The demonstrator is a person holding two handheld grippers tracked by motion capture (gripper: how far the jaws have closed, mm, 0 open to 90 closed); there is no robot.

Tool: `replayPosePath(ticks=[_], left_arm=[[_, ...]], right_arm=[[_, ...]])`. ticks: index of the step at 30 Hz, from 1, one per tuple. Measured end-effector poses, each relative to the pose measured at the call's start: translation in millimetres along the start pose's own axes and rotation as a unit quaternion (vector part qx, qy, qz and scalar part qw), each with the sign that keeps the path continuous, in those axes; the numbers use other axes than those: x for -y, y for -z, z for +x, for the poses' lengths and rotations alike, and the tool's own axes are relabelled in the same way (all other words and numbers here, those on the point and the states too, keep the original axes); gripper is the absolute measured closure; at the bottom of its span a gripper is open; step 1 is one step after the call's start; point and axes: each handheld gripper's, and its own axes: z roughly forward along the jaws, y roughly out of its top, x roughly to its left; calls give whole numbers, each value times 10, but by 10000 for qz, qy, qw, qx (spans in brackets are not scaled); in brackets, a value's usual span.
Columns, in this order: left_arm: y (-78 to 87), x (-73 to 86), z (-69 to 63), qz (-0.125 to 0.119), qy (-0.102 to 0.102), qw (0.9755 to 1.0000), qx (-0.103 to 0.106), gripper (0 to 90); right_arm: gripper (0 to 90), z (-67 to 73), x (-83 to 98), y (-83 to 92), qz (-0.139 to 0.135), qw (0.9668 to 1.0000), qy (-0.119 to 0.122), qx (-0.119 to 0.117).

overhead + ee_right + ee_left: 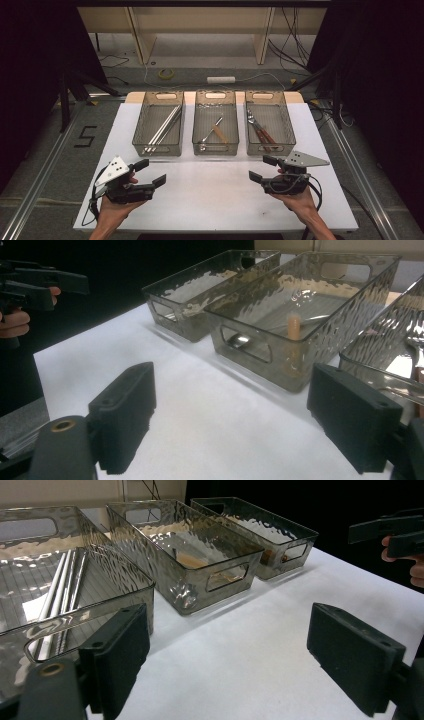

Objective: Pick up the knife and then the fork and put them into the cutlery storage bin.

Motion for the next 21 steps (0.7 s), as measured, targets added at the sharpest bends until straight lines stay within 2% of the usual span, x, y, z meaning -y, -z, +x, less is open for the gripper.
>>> replayPosePath(ticks=[21], left_arm=[[2, 5, -1, 6, 38, 10000, 48, 168]], right_arm=[[187, -2, 209, 114, 85, 9997, -19, 232]])
